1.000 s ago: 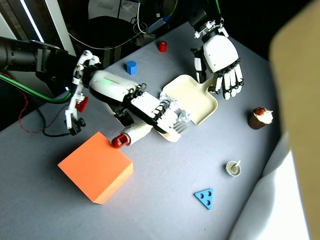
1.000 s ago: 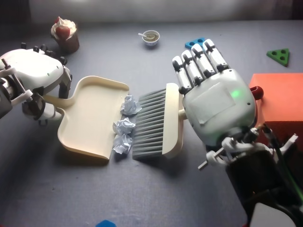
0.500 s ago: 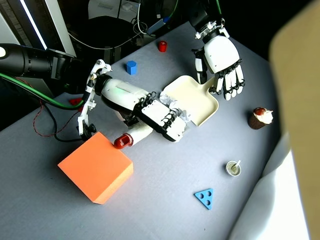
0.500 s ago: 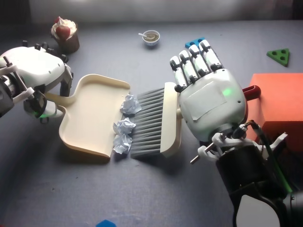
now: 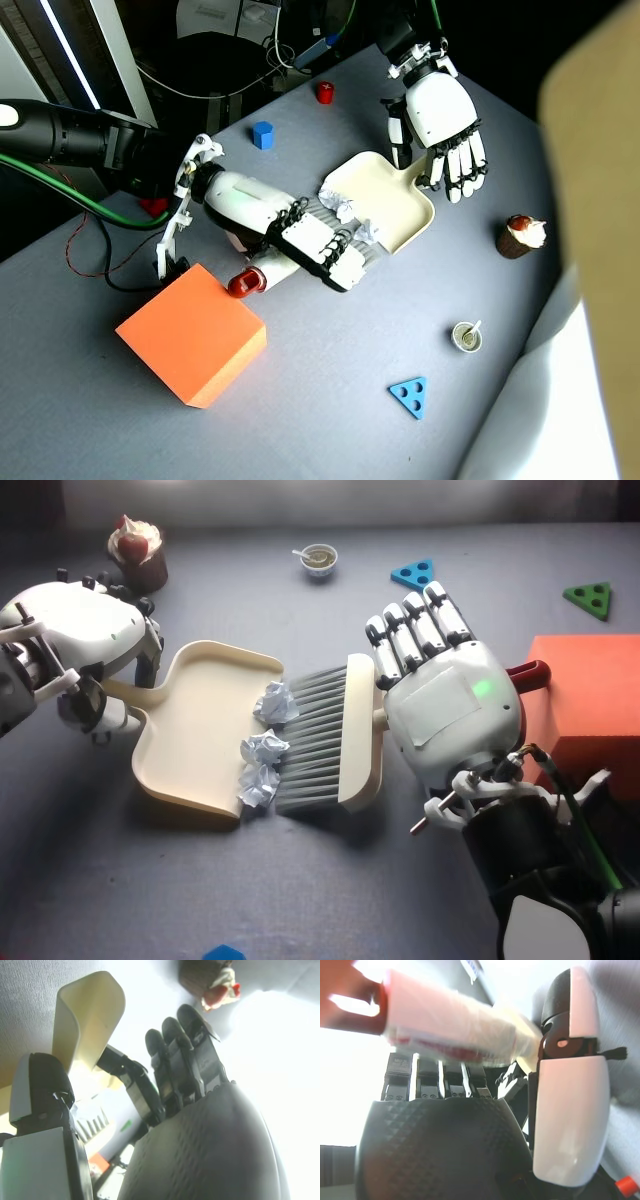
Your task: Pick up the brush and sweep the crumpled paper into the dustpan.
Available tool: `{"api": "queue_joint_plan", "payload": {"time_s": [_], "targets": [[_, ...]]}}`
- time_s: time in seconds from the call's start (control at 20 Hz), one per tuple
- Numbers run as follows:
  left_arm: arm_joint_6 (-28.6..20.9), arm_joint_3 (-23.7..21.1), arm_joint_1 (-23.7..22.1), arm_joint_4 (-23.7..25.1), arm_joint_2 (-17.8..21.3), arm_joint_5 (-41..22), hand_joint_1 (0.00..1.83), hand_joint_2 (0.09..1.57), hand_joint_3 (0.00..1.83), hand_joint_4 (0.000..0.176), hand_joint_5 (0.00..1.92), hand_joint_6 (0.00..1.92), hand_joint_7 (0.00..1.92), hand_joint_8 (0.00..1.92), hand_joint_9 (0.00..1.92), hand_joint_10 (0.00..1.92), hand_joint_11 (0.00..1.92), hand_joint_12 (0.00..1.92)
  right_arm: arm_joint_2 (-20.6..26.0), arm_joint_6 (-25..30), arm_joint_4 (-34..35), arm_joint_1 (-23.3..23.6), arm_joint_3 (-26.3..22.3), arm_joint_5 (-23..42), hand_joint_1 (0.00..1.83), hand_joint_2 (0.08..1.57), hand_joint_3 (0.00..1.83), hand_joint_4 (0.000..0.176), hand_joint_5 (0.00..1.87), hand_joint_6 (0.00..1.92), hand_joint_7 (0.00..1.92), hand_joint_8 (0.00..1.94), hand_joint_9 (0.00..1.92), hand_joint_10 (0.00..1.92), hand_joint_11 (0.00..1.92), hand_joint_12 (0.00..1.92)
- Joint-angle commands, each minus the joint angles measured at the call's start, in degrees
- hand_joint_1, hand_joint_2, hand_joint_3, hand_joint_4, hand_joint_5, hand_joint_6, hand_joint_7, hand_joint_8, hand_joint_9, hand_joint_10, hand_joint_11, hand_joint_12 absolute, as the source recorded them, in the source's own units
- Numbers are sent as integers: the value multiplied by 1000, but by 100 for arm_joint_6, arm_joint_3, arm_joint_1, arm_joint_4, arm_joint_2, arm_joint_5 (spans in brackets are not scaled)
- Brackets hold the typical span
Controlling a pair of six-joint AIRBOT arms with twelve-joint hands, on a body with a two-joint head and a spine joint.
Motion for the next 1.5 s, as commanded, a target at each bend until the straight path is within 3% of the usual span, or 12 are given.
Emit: {"api": "queue_joint_plan", "payload": {"time_s": [0.0,0.25,0.65,0.75,0.8,0.85,0.9,1.1,1.2,1.25,1.35,1.45], "targets": [[7,7,-85,165,-1,-548,1072,1126,1,10,965,1003,489,1,431,1,166,565,13,-2,-483,7,35,-454,1018,941,5,0,176,14,190,12,188,5,240,10],[9,17,-111,189,-5,-538,1080,1122,0,0,977,985,495,3,431,5,128,647,-39,5,-515,7,132,-398,1072,970,0,0,252,11,260,9,276,12,316,36],[9,50,-123,198,-16,-532,1073,1111,0,35,997,951,449,0,391,0,143,647,-39,46,-613,-21,165,-389,1011,1029,6,0,272,5,304,6,325,8,340,42],[9,51,-123,198,-15,-534,1076,1096,0,54,1030,898,462,4,365,0,97,598,-39,68,-614,-44,167,-389,1149,979,0,0,808,29,853,35,839,47,710,187],[9,52,-125,198,-17,-534,1067,1093,0,82,1031,894,479,6,394,9,104,584,-39,84,-614,-58,172,-389,1198,1003,0,0,1251,439,1158,70,1070,189,700,910],[9,53,-126,197,-18,-534,1060,1094,0,100,1029,897,482,4,396,6,92,576,-48,103,-615,-82,190,-389,1204,996,0,0,1288,425,924,1362,773,1674,588,1798],[9,53,-126,195,-19,-538,1071,1096,0,66,1026,904,464,0,389,1,91,576,-66,105,-615,-103,219,-389,1211,991,0,0,1297,411,1014,1913,1071,1911,974,1916],[8,58,-130,195,-17,-544,1079,1102,1,34,1015,922,472,1,403,2,116,576,-94,106,-615,-117,316,-390,1184,1070,2,0,1076,808,1203,1941,1414,1921,1546,1921],[8,58,-136,194,-17,-554,1077,1101,0,45,1018,917,446,1,365,1,104,585,-64,105,-645,-109,325,-390,1167,1119,7,0,966,1028,1125,1941,1452,1921,1616,1921],[8,60,-146,194,-17,-556,1097,1089,0,7,1045,873,453,2,370,2,113,596,-37,104,-693,-109,317,-390,1342,1134,4,0,897,1495,1063,1941,1431,1921,1608,1921],[8,70,-159,194,-24,-556,1071,1107,2,43,1002,942,459,3,374,1,101,601,59,102,-777,-109,259,-390,1173,1198,9,0,793,1318,1058,1941,1458,1921,1632,1921],[8,74,-166,194,-24,-552,1080,1104,0,30,1013,926,481,6,387,3,113,603,213,44,-812,-109,120,-352,1355,1189,0,0,805,1627,1062,1941,1436,1921,1616,1921]]}}
